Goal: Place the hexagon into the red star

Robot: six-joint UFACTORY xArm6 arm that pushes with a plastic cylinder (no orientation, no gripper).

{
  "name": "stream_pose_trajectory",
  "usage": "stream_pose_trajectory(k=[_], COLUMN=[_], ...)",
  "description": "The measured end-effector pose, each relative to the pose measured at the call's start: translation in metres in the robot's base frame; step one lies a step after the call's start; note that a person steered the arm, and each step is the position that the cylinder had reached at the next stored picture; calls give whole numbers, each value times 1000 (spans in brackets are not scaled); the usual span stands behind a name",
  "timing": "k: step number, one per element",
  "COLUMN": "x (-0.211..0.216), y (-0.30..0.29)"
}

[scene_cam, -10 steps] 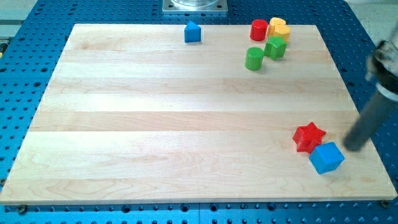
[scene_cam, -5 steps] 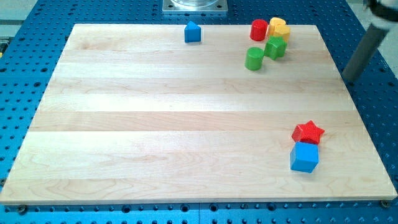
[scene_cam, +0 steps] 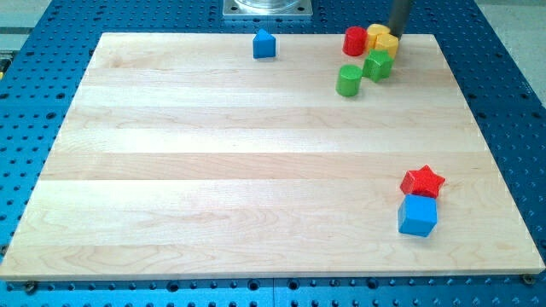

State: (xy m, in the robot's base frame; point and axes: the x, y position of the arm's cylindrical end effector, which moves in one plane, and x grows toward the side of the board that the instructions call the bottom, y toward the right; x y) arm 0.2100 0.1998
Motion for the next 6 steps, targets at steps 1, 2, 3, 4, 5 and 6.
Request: stream_pose_trajectory(k=[1,2,3,4,5,6], x=[82,108,85,70,66,43], y=[-41,-41,-20,-12,3,23])
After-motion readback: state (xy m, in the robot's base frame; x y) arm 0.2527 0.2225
